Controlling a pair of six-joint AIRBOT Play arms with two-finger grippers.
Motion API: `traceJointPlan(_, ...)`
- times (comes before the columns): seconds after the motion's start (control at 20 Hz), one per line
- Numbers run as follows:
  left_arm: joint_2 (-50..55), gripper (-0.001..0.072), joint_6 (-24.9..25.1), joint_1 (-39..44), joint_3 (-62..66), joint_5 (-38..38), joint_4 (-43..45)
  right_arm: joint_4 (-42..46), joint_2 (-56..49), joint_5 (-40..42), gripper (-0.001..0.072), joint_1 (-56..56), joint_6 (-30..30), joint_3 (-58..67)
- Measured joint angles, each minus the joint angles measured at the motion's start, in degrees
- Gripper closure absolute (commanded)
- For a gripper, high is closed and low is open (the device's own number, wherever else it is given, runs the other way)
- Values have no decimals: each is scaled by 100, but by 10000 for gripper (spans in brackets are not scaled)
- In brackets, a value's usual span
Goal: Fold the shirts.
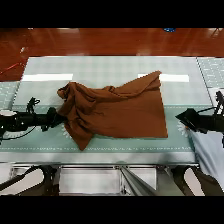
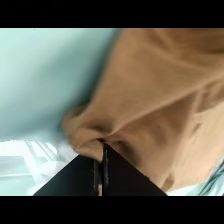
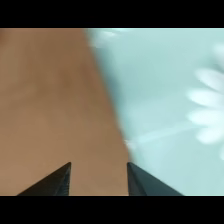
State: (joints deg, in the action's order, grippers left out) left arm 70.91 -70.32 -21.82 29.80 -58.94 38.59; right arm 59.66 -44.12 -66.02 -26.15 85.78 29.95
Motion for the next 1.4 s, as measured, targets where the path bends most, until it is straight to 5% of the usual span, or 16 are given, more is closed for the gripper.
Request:
traceJointPlan(0.45,0,689,-20,74,118,-192,-2,-96,-640,-455,304,24,-223,-699)
traceJointPlan(0.85,0,689,-22,81,118,-243,-4,-756,-1714,-52,305,74,-568,-748)
traceJointPlan(0.9,0,689,-22,85,118,-243,-4,-933,-1873,42,329,173,-649,-713)
traceJointPlan(1.0,0,689,-22,87,118,-236,-4,-1126,-2157,367,643,509,-769,-560)
traceJointPlan(1.05,-2,689,-24,87,120,-234,-4,-1147,-2282,492,690,721,-802,-428)
traceJointPlan(1.4,-520,689,33,-35,1113,-588,-363,-1268,-2223,256,691,1528,-981,1950)
